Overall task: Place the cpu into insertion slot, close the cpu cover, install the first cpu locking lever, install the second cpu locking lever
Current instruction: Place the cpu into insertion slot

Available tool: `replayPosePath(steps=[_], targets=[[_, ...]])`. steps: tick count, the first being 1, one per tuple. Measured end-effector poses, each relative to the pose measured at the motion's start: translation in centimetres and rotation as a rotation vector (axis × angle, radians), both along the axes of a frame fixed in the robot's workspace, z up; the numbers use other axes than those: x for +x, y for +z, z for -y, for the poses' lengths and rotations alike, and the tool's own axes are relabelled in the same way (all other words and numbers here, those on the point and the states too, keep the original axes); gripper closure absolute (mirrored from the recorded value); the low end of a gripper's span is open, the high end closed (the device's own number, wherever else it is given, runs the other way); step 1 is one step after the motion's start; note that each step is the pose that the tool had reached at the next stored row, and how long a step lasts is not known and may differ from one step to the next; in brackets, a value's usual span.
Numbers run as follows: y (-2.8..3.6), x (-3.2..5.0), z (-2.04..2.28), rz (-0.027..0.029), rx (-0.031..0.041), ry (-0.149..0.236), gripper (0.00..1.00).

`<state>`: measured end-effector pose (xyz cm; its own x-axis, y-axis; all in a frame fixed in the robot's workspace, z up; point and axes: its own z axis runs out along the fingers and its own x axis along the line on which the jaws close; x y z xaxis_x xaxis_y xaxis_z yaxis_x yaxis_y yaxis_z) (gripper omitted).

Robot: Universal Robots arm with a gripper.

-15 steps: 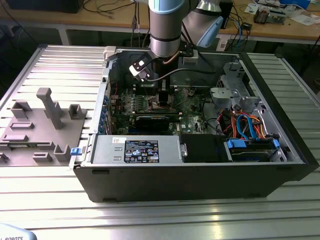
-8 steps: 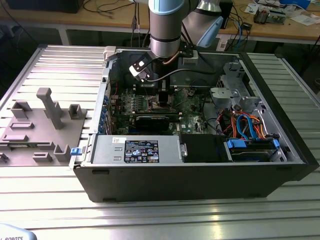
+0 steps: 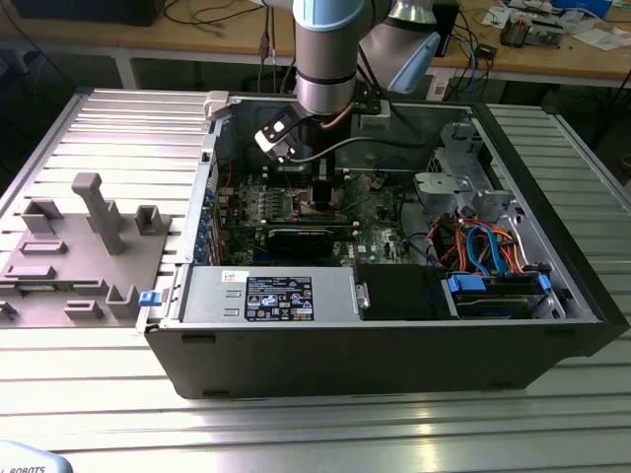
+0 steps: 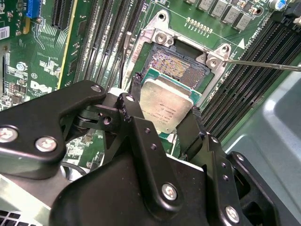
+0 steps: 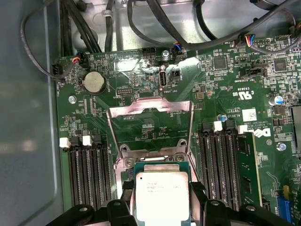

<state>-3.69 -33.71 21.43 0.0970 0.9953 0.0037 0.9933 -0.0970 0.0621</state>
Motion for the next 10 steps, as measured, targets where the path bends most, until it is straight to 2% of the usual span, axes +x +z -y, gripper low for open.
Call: replayPosePath(steps=[10], targets=[[-0.2,0.0,0.0,0.0,0.0001,0.0,0.45]])
